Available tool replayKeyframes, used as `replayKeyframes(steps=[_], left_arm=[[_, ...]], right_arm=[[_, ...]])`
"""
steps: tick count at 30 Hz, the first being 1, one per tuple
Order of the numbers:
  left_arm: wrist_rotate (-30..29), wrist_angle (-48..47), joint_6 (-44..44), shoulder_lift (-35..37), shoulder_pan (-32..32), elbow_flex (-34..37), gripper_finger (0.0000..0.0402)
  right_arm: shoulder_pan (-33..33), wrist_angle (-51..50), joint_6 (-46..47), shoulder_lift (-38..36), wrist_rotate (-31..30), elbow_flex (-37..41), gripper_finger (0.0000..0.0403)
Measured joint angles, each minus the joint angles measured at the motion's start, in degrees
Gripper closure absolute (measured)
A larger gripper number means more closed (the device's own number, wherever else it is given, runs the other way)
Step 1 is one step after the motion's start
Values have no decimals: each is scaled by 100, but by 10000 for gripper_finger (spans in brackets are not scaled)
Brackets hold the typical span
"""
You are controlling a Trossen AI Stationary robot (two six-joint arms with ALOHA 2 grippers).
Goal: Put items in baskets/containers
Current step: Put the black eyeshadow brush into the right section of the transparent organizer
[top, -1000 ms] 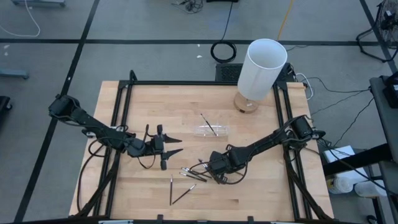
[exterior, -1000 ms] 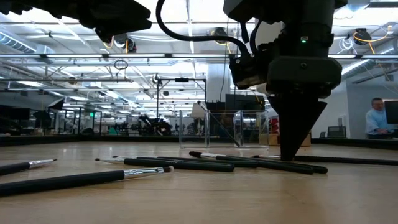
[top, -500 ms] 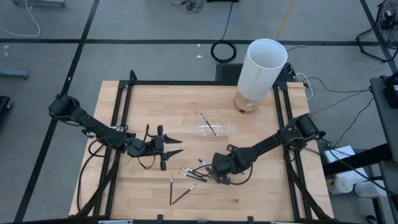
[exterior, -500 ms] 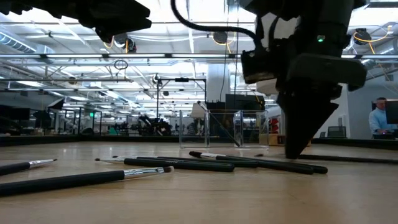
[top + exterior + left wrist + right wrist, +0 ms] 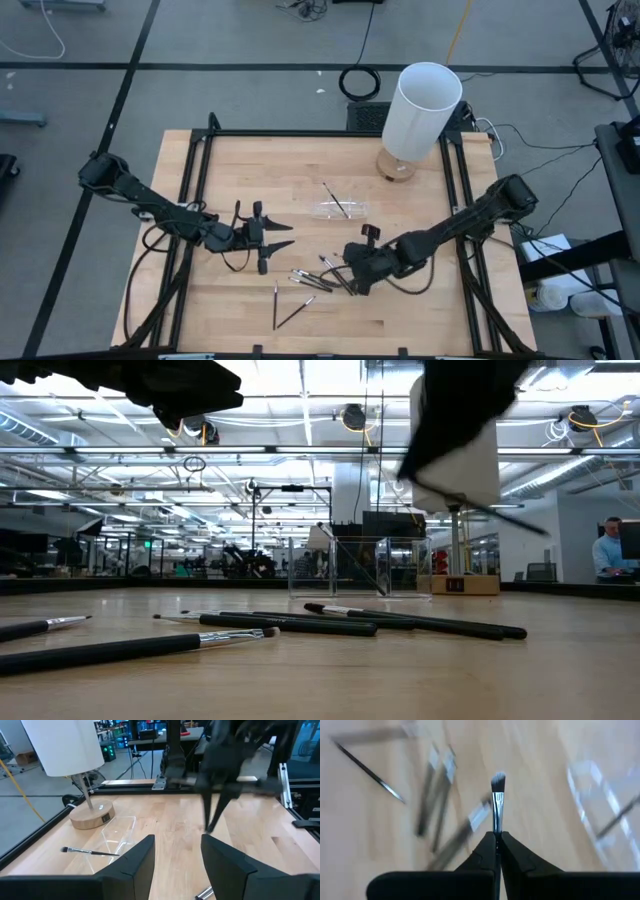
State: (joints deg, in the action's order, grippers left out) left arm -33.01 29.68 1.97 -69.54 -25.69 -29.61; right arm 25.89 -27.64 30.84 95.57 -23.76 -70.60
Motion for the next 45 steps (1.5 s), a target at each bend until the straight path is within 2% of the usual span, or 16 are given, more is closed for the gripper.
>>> replayKeyframes(steps=[4, 7, 11, 14, 17, 22, 30, 34, 38, 45], left_arm=[[0, -41, -29, -1, 0, 0, 231], [-3, -92, -31, 0, 0, 0, 231], [-3, -125, -30, 0, 0, 0, 231], [-5, -129, -30, 0, 2, 0, 231], [-6, -130, -28, -1, 13, 0, 231], [-15, -123, -144, 0, 28, 0, 231], [-59, -123, -139, 0, 185, 0, 231], [-59, -118, -135, 0, 233, 0, 231], [-59, -118, -133, 0, 287, 0, 231], [-59, -121, -130, -2, 356, 0, 231]], right_arm=[[113, 1140, -805, -658, -158, 246, 403], [139, 2148, -1465, -1225, -118, 757, 403], [-59, 3739, -2072, -2018, 581, 1733, 403], [-290, 5000, -2304, -2509, 857, 2539, 403], [-532, 5750, -2356, -2859, 1021, 3167, 403], [-796, 6541, -2530, -2983, 1036, 3874, 403], [-1141, 7912, -3021, -2912, 1033, 4568, 403], [-1554, 8039, -3071, -2911, 1106, 4621, 403], [-2136, 7510, -3113, -2912, 1613, 4461, 403], [-2882, 7376, -3114, -2861, 1645, 4408, 403]])
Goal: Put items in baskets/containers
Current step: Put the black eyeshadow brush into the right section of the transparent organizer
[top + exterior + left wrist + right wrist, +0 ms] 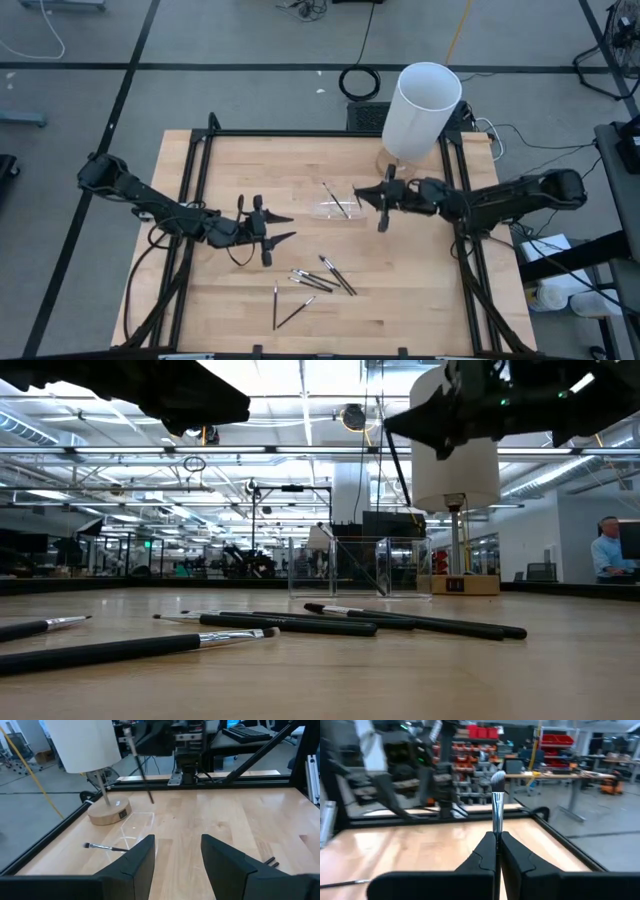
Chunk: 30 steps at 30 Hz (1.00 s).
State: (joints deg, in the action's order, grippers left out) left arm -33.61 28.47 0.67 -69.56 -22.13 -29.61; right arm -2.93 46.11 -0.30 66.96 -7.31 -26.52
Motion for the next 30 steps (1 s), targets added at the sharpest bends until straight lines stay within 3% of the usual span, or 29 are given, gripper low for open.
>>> replayKeyframes(steps=[13, 19, 30], left_arm=[[0, 2, -40, 0, 4, 0, 231], [0, 0, -44, 0, 4, 0, 231], [0, -41, -46, -2, 4, 0, 231]], right_arm=[[-349, 660, 100, 1071, -25, -7, 403], [-349, 762, -111, 1293, -488, 10, 403], [-344, 850, 229, 1947, -645, 236, 403]])
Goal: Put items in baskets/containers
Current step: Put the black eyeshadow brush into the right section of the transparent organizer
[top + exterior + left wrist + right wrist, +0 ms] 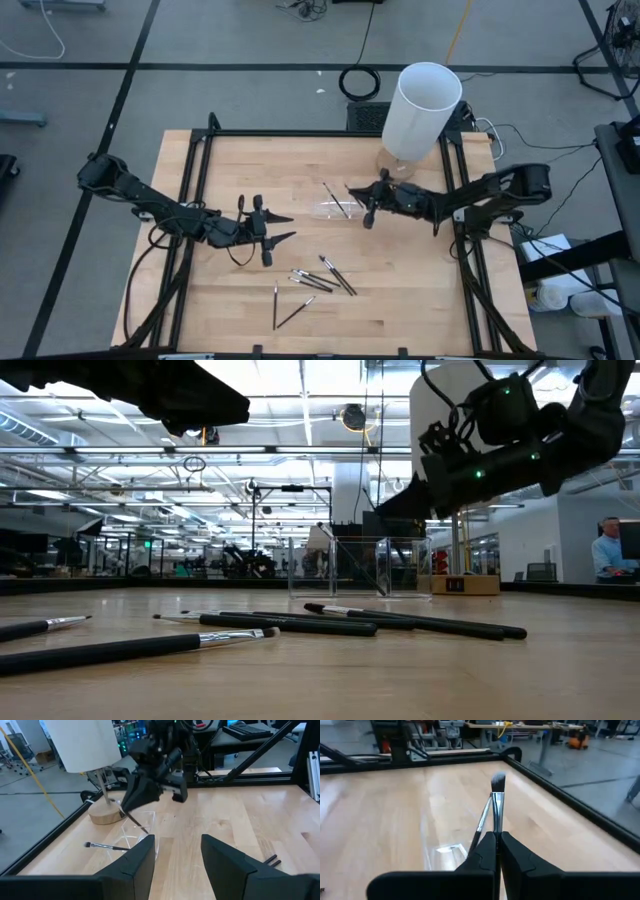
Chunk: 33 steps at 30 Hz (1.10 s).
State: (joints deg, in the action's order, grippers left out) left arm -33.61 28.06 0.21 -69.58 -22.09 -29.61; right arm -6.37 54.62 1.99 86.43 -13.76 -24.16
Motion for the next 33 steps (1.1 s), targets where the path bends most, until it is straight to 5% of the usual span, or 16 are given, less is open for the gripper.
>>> replayKeyframes(steps=[33], left_arm=[[0, -1, 31, 0, 0, 0, 231]], right_arm=[[11, -152, 816, 232, 52, 23, 373]])
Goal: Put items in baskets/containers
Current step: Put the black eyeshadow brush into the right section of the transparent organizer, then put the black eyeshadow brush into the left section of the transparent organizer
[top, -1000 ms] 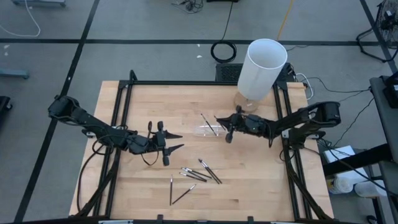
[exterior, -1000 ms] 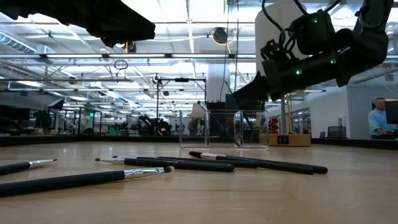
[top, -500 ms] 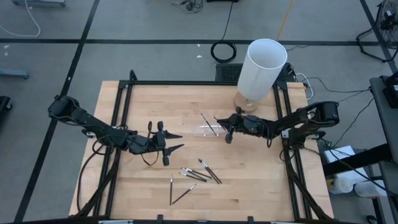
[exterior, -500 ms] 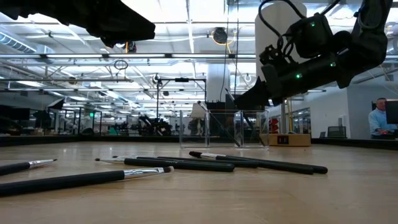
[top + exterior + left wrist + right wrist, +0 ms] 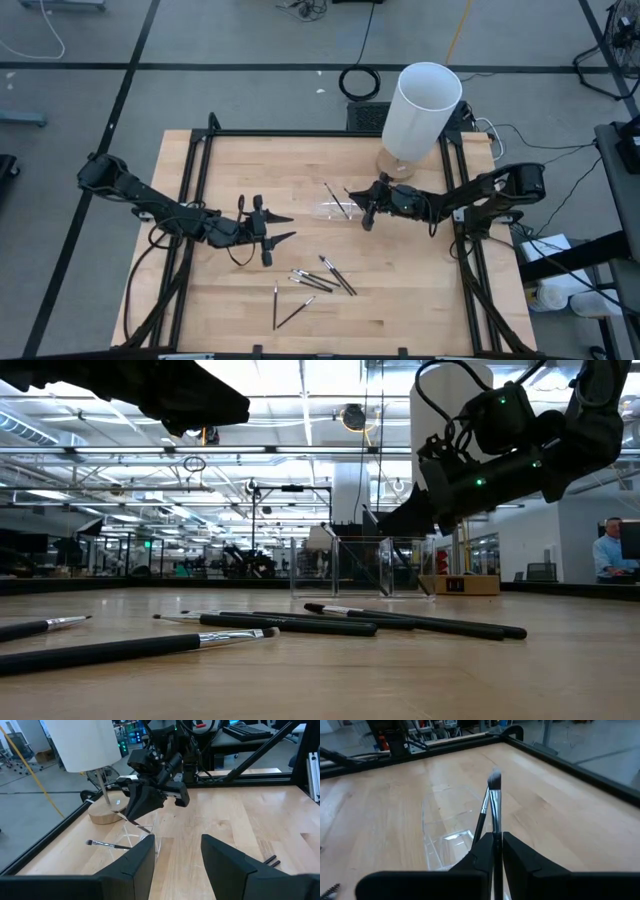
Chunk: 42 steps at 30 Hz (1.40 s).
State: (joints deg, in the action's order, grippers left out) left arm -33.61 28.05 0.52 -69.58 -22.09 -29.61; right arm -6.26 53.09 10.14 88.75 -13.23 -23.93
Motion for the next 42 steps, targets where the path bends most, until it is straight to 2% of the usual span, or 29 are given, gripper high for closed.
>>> replayKeyframes(steps=[10, 13, 19, 24, 29, 36, 38, 42], left_arm=[[52, 0, -1, 0, 0, 0, 231], [55, 0, -1, 0, 0, 0, 231], [57, -34, -1, 0, 0, 0, 231], [57, -59, 1, 0, -2, 0, 231], [56, -63, 24, 0, -1, 0, 231], [41, -105, 30, 0, -2, 0, 231], [28, -105, 45, 0, -1, 0, 231], [28, -134, 96, 0, -2, 0, 231]], right_arm=[[0, -6, 392, -14, -11, 1, 314], [62, 10, 259, -172, -8, 6, 294], [241, -405, 71, -847, -20, 6, 265], [454, -988, -93, -1599, -22, 6, 258], [919, -1027, -260, -2158, 2, 6, 279], [1836, -1634, -343, -2815, -17, 6, 390], [2149, -1734, -352, -2888, -81, 6, 395], [2776, -1509, -529, -2839, -741, 6, 399]])
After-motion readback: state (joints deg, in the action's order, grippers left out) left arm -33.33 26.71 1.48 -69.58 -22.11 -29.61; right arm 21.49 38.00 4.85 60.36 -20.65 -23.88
